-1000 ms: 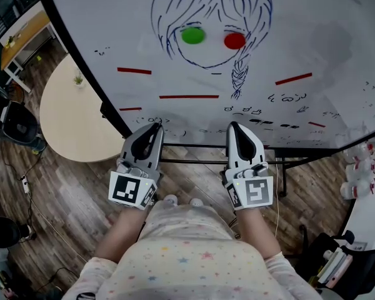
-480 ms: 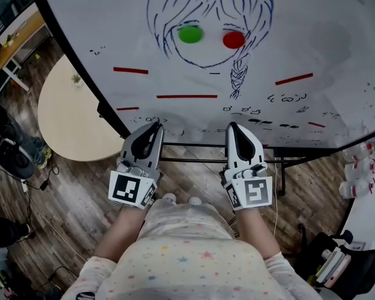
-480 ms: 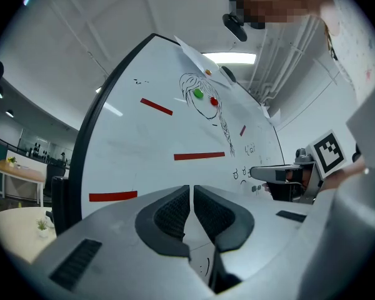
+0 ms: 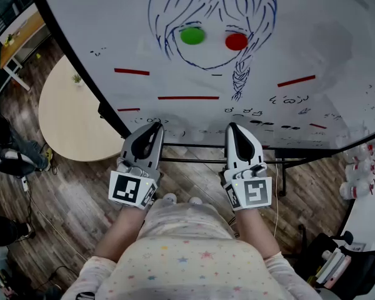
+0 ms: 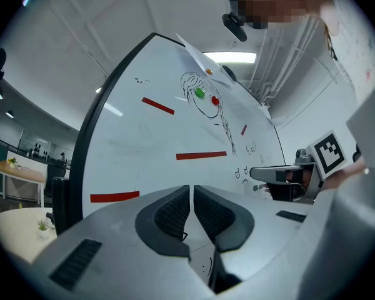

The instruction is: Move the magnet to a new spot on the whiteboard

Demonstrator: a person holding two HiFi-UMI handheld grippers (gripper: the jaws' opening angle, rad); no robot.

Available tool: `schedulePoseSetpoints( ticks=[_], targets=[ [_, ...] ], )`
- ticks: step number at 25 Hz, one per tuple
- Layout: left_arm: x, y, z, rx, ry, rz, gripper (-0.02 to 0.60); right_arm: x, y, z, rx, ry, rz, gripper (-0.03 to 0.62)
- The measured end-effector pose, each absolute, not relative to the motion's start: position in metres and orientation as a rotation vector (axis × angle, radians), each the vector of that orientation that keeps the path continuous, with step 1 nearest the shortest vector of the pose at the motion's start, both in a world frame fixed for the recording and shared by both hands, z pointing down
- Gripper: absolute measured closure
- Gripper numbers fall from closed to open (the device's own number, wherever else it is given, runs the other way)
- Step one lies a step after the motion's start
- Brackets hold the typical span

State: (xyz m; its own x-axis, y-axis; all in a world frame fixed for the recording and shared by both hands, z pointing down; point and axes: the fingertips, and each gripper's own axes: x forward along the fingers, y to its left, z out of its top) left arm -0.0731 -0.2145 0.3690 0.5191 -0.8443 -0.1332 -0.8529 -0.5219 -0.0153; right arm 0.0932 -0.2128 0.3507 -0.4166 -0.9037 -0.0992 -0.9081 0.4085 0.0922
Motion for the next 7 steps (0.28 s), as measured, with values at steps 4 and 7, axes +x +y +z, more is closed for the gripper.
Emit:
schedulePoseSetpoints(
  ticks=[4, 7],
  targets=[
    [-0.0732, -0.2153, 0.3683, -2.670, 1.490, 0.170, 0.552, 0.0919, -0.2134, 0.3507, -1.677, 2.610, 0.206, 0.592],
    [-0.0738, -0.2158, 0.3677, -2.670, 1.486, 0.168, 0.554, 0.0905, -0.2139, 0.3503, -1.676, 2.613, 0.209, 0.592]
  ],
)
